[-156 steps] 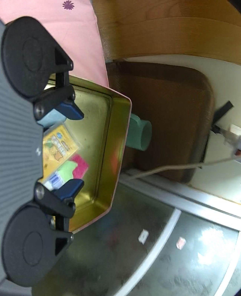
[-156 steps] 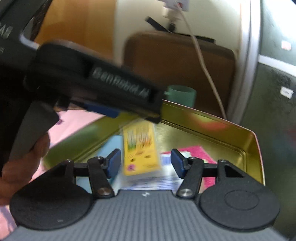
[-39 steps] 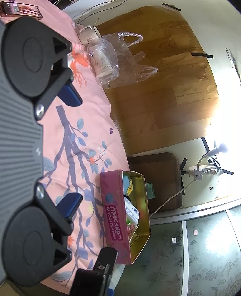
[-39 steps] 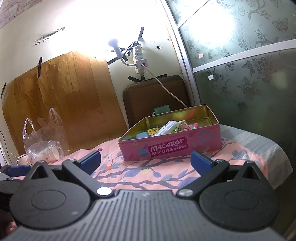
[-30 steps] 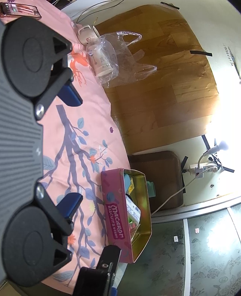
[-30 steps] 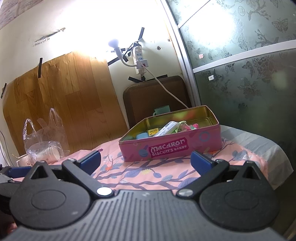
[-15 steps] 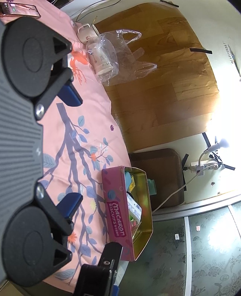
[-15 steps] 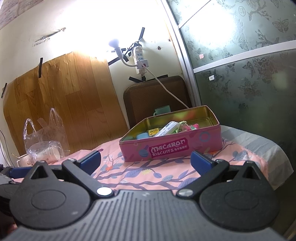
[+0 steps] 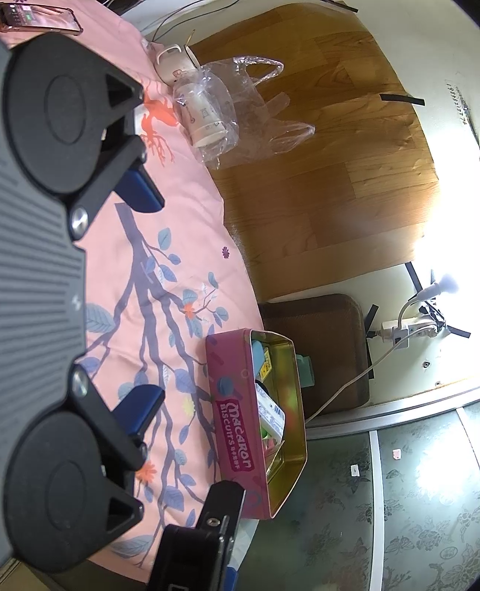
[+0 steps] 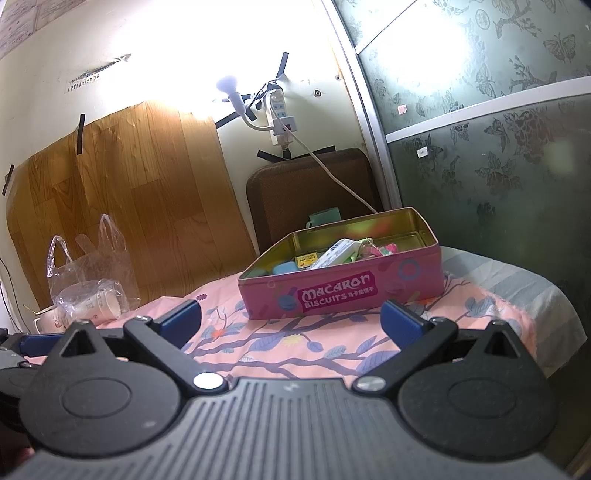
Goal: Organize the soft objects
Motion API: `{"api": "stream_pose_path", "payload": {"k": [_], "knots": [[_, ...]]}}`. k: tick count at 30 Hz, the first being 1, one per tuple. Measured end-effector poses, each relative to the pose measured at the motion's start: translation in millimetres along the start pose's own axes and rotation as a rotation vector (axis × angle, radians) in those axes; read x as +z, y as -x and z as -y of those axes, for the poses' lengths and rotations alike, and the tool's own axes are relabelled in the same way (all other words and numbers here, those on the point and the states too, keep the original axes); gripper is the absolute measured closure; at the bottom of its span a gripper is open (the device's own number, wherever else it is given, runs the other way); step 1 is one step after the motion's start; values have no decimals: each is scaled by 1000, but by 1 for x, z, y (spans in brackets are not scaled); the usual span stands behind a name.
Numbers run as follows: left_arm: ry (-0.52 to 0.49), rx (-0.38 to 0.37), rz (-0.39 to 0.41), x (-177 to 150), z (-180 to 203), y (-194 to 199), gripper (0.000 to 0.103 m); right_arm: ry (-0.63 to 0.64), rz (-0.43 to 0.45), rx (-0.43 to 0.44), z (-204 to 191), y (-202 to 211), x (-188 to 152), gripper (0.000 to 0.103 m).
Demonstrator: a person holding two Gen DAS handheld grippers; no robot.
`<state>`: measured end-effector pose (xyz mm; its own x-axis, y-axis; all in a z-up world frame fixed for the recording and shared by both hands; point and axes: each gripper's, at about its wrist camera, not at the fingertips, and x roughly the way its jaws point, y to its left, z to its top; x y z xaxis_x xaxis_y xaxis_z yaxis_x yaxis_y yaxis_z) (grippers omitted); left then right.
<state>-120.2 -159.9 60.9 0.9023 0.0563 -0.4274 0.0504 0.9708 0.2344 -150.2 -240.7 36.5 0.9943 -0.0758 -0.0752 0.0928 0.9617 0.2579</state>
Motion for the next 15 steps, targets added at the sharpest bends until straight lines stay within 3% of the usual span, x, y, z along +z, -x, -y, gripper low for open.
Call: {"api": "stream_pose_path", "payload": {"k": [15], "knots": [[6,-16,-11,-1,-2,-1,0,0,-2,-2,-1,0,-1,0]]}}
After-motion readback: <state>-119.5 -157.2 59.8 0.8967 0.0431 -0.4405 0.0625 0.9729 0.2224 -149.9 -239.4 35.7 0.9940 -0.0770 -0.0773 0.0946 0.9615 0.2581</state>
